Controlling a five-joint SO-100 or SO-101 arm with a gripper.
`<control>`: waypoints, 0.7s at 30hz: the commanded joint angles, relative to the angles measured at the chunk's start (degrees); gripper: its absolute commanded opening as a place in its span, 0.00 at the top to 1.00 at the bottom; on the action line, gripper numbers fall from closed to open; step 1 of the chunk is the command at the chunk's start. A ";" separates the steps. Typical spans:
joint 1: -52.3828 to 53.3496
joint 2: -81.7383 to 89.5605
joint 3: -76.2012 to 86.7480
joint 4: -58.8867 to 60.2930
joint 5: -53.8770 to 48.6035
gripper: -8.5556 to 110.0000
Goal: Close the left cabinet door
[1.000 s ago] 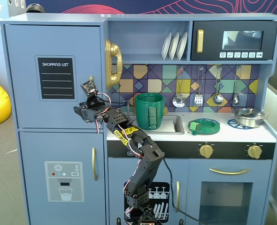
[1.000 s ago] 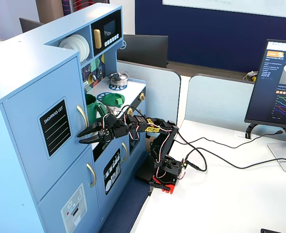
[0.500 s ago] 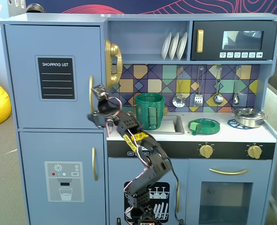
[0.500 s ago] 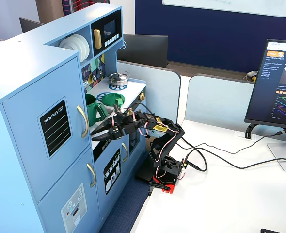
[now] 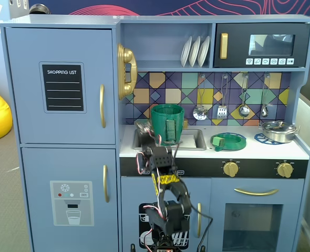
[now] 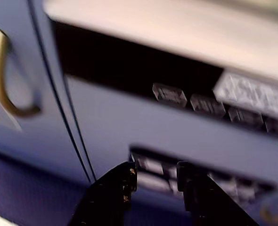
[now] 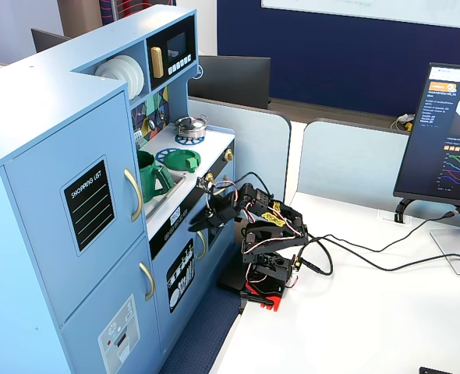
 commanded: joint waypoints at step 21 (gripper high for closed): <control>17.84 17.40 38.76 22.68 11.69 0.93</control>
